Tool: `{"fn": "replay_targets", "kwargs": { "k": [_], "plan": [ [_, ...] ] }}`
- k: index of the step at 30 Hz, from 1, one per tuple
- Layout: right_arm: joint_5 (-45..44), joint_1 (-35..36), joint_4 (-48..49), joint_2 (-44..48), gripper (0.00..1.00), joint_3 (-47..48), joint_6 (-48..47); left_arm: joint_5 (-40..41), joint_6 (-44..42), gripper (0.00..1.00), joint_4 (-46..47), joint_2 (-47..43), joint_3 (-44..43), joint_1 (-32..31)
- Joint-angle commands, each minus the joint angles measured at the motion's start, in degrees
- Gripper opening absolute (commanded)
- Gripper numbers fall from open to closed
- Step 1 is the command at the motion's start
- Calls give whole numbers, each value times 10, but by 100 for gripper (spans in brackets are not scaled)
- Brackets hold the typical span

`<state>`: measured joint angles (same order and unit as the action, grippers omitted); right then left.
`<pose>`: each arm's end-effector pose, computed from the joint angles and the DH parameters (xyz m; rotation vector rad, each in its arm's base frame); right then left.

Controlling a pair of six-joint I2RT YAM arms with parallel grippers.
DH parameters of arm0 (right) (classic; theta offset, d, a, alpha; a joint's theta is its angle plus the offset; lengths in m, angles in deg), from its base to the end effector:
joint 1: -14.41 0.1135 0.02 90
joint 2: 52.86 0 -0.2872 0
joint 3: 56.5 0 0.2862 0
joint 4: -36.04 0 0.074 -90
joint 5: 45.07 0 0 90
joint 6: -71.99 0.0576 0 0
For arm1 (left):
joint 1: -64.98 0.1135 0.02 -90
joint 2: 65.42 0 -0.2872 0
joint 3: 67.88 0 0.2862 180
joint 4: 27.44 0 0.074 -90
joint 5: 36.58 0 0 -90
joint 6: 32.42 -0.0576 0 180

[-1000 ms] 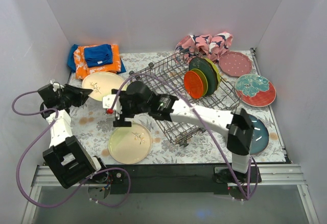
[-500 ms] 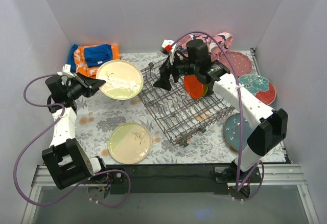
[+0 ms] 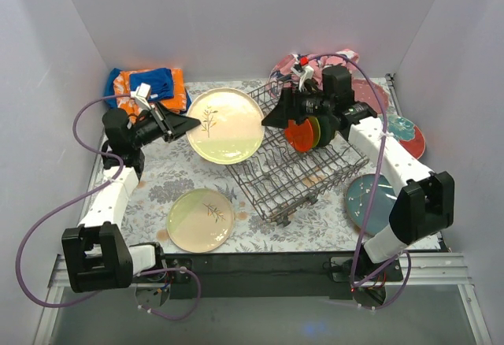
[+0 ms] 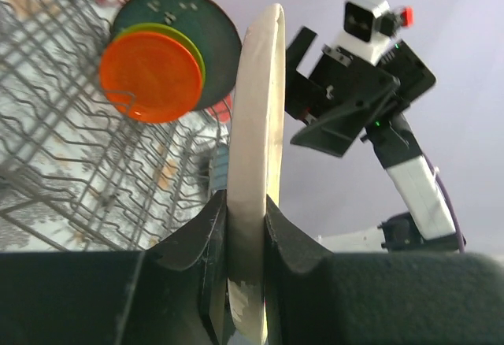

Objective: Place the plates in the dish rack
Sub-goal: Pass the plate from the left arm to the right

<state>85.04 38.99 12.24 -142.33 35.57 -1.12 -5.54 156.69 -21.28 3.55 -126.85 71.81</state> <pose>0.3604 0.2057 0.3710 -0.6216 1.9269 1.1468 0.3060 -0.0131 0.3249 -0.8754 1.8681 -1.9442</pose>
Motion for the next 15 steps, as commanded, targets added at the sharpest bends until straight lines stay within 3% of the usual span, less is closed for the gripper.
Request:
{"fn": "replay_targets", "kwargs": {
  "k": [1,5,10,15],
  "plan": [
    [52,-8,53,41,98,-38,90,2,50,0,99,-13,-1,-47],
    [72,-8,104,51,92,-79,151,17,53,0,109,-7,1,-80],
    [109,-8,195,65,70,-138,217,28,54,0,116,-2,9,-95],
    [130,-8,251,70,62,-166,264,34,53,0,120,4,13,-104]
  ]
}}
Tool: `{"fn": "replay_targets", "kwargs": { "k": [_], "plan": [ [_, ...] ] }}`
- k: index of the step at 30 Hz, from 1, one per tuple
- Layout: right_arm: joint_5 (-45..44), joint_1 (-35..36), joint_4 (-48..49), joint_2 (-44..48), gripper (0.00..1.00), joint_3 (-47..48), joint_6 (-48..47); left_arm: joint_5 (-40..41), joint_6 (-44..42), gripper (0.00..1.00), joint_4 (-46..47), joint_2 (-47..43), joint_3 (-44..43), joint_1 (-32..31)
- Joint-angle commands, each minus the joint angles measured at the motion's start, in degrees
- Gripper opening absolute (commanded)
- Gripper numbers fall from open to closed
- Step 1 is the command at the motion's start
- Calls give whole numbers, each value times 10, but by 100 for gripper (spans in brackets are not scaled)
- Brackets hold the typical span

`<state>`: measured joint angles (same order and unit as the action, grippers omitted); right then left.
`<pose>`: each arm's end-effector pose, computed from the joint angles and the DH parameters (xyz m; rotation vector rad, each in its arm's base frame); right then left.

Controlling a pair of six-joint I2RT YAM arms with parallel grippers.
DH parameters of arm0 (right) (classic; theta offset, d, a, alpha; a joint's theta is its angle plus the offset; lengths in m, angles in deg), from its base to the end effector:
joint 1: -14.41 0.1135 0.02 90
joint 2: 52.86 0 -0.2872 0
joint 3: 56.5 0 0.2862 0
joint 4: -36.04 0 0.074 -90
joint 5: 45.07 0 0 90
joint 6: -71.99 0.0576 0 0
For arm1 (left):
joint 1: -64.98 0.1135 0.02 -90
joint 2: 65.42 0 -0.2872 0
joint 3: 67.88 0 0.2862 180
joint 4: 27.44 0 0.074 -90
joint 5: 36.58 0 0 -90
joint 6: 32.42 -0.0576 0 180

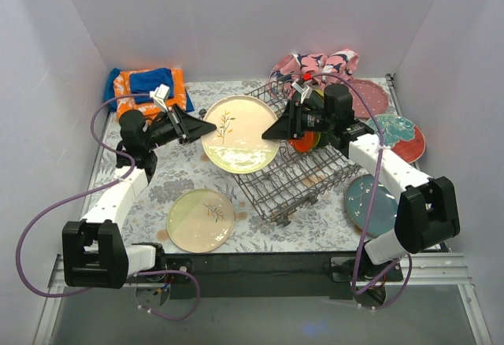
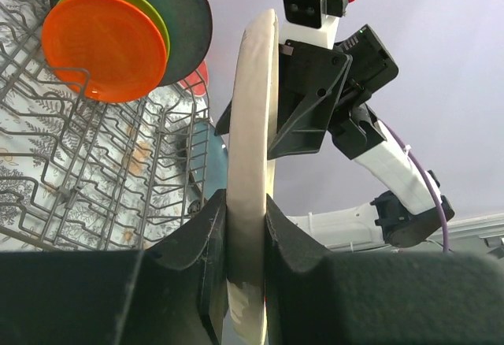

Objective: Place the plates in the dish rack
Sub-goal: Pass the plate from the left arm to the right, then insert the plate into the dish rack

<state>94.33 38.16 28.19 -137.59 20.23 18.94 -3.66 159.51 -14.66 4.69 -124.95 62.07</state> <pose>0.3341 0.1948 0.3292 -0.4422 1.9841 1.4952 0.3036 -0.0638 0.3185 -0.7485 1.9419 -2.0509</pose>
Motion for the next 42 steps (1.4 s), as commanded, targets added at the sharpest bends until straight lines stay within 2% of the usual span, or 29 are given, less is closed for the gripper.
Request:
{"fn": "replay_targets", "kwargs": {
  "k": [1,6,9,12,13,14,19,20,22,23,24,25,27,28,32,33,34,35,36,37,38,40,41,42],
  "plan": [
    [43,1,103,23,58,-18,76,17,23,0,53,-8,-5,-10],
    [68,1,187,18,51,-41,144,25,22,0,58,0,-4,-20],
    [79,1,218,15,42,-49,174,29,19,0,57,5,-3,-24],
    [89,1,255,12,23,-55,200,33,14,0,55,10,-4,-30],
    [91,1,263,11,10,-56,204,34,11,0,47,9,-4,-30],
    [94,1,269,10,2,-56,208,36,7,0,44,10,-4,-30],
    [107,-5,280,16,1,-52,198,36,-3,2,28,19,4,-31],
    [108,-10,280,18,1,-48,193,36,-6,13,26,18,7,-31],
    [113,-29,279,24,1,-42,189,36,-13,22,28,14,16,-31],
    [114,-36,279,25,1,-41,190,36,-16,37,28,7,17,-31],
    [117,-46,279,30,1,-40,192,36,-24,48,25,4,18,-31],
    [118,-62,279,32,1,-41,196,38,-40,53,11,1,17,-31],
    [121,-79,277,39,1,-42,192,59,-76,59,-30,-8,-1,-31],
    [122,-98,276,41,1,-42,186,71,-127,61,-87,-12,-11,-31],
    [125,-145,244,54,1,-45,145,179,-255,64,-244,-42,-71,-30],
    [120,-154,227,61,1,-43,124,228,-283,64,-274,-58,-78,-30],
    [115,-166,173,62,1,-31,99,258,-305,65,-321,-66,-82,-30],
    [106,-169,138,65,1,-22,30,283,-324,65,-338,-79,-84,-30],
    [84,-171,99,68,1,-7,-7,334,-358,66,-352,-89,-79,-30],
    [67,-171,16,69,1,25,-50,358,-371,67,-375,-115,-73,-30],
    [50,-172,-12,69,1,40,-81,380,-383,70,-384,-127,-64,-30],
    [1,-172,-86,72,1,66,-159,469,-397,79,-399,-167,-26,-29],
    [-18,-171,-105,71,1,91,-178,498,-399,88,-401,-180,-12,-29],
    [-52,-172,-123,69,1,102,-216,520,-406,92,-401,-192,2,-29]
  ]
}}
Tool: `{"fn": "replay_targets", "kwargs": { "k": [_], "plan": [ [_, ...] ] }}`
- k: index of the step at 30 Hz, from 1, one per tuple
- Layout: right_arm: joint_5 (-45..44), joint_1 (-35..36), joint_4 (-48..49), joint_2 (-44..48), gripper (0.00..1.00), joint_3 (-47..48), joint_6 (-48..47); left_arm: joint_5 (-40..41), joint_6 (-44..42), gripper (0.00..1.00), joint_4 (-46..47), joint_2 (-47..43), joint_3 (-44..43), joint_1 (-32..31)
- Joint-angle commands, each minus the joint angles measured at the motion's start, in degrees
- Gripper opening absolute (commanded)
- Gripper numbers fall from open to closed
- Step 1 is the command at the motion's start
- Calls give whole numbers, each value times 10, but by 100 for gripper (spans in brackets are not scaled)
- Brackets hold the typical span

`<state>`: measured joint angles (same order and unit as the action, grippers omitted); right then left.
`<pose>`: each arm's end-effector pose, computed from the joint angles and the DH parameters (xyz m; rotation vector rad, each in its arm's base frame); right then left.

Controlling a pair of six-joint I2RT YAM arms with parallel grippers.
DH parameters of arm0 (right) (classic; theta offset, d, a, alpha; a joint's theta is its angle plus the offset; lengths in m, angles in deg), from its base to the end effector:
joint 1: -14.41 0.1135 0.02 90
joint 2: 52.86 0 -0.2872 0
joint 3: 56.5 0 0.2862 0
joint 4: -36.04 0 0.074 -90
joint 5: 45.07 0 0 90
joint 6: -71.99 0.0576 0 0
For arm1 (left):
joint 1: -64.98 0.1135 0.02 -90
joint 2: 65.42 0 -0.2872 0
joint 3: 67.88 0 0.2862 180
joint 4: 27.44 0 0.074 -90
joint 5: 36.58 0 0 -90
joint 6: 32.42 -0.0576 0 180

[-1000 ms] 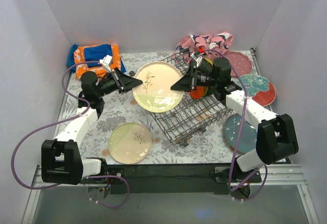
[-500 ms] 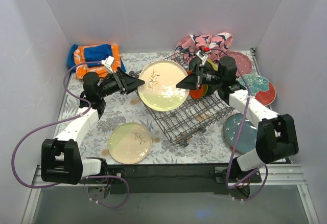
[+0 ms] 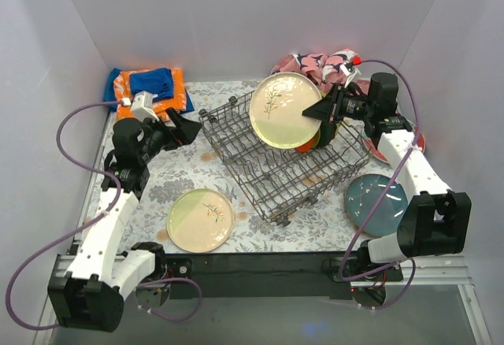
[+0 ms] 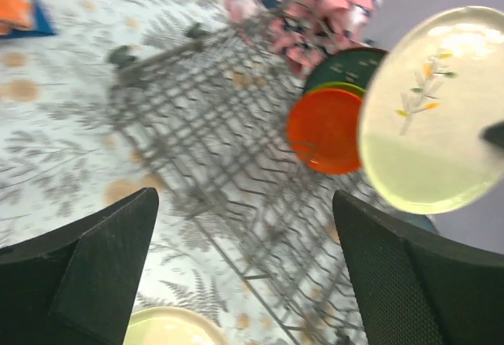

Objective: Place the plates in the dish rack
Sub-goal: Insert the plate into the dish rack

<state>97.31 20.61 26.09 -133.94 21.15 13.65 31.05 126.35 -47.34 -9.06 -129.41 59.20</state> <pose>0.3603 0.0850 0.3548 -0.2808 1.8779 1.2770 0.2654 -0.0489 0.3460 -0.7771 1.8464 -1.2364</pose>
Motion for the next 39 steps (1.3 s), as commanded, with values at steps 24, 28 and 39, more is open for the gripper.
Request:
{"fn": "replay_targets", "kwargs": {
  "k": [24,28,39],
  "plan": [
    [-460,166,-258,-28,1,203,-393,231,-94,96,-81,-76,101,0],
    [-489,176,-259,-47,1,217,-406,232,-94,96,-81,-75,101,0],
    [-538,197,-255,-80,1,224,-424,229,-94,96,-80,-73,100,0]
  ]
}}
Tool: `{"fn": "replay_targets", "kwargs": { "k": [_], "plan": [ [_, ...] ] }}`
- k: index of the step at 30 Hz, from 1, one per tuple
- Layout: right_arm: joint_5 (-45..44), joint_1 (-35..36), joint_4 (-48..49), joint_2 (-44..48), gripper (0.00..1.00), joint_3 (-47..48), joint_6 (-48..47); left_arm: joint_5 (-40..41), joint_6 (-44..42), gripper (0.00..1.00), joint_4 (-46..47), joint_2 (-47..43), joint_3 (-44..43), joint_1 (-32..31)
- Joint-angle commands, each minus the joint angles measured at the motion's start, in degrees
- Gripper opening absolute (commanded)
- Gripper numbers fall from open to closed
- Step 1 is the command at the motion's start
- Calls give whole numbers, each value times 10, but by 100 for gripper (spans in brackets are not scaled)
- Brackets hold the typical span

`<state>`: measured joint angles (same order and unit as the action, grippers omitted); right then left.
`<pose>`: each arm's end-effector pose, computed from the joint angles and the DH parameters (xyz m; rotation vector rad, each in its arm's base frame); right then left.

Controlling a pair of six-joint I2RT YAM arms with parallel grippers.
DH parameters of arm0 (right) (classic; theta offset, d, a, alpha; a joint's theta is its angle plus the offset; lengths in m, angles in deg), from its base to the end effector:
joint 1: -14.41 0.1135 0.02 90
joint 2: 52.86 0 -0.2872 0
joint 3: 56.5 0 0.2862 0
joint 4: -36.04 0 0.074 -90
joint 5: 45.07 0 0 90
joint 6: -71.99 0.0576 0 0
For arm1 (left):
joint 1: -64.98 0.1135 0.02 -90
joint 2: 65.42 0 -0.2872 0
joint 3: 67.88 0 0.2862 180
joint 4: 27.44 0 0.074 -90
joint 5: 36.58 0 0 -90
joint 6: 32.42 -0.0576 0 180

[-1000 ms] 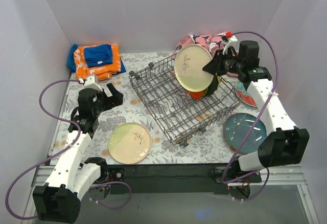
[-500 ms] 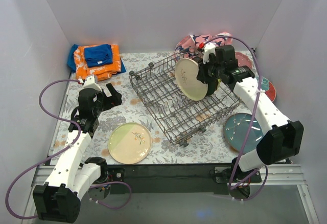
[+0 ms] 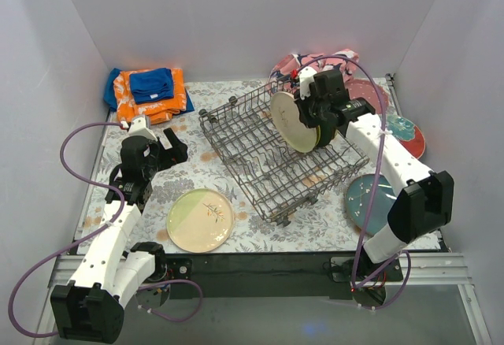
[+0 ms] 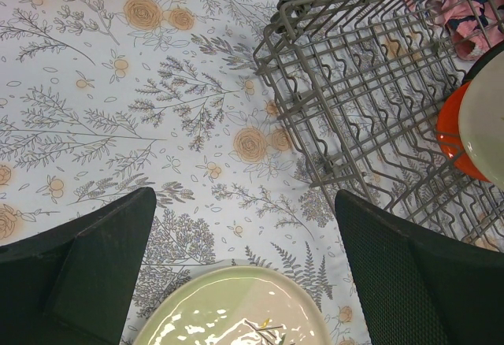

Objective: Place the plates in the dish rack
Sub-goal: Insert the plate into the dish rack

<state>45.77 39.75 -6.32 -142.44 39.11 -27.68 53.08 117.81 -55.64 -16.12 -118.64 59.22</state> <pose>0.3689 0.1756 0.3528 -0.6725 2.1051 0.1685 0.2351 -0.0241 0.2793 -0.9650 1.8834 -0.7151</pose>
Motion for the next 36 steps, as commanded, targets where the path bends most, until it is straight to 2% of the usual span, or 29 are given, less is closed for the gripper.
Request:
{"fn": "replay_targets", "kwargs": {
  "k": [1,18,21,26,30,34,36],
  "plan": [
    [-24,8,71,3,1,41,-11,9,-9,96,2,-4,-8,0],
    [-13,12,74,-36,1,34,-11,9,-11,96,3,-5,-9,0],
    [3,12,72,-46,7,42,-12,9,-12,96,2,-7,-8,0],
    [2,12,68,-62,11,49,-12,10,-11,96,2,-7,-9,0],
    [3,13,65,-66,20,53,-15,9,-13,96,3,-7,-9,0],
    [2,12,62,-60,39,55,-22,9,-13,96,3,-7,-9,0],
    [-2,12,62,-54,44,58,-25,8,-13,96,4,-6,-9,0]
  ]
}}
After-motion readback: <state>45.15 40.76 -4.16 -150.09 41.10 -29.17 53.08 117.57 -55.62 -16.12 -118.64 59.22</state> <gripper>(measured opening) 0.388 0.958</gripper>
